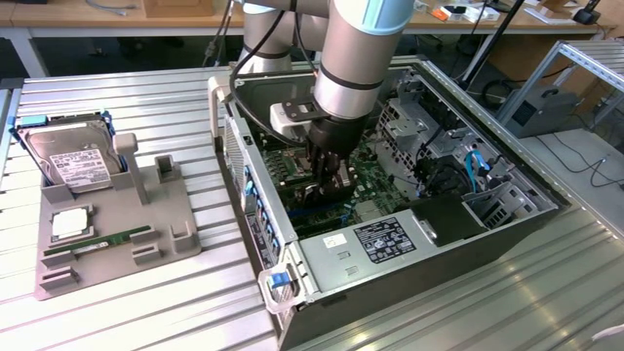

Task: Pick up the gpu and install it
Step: 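Insert the gpu into the slot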

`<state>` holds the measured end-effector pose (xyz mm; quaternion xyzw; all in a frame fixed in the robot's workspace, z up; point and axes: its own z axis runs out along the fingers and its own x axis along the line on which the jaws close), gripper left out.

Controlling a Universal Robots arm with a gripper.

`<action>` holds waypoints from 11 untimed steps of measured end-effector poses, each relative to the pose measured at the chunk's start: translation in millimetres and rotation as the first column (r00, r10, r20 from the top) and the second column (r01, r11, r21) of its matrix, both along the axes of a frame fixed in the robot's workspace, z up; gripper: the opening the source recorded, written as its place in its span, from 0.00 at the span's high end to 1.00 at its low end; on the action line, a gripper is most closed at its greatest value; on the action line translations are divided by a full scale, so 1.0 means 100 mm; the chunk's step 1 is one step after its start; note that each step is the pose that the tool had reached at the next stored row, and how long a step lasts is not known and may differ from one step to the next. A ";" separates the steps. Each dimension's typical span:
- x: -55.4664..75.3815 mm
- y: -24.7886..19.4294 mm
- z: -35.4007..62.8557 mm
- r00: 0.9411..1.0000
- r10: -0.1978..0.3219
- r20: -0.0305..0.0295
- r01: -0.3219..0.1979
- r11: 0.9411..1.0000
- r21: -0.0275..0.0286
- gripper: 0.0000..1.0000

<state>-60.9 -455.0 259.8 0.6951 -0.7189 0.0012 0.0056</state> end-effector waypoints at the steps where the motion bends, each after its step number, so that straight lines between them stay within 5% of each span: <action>1: 0.00 0.000 -0.002 1.000 0.000 0.000 0.000 1.000 0.000 0.73; 11: 0.01 0.004 0.031 1.000 0.000 0.000 0.000 1.000 0.001 0.73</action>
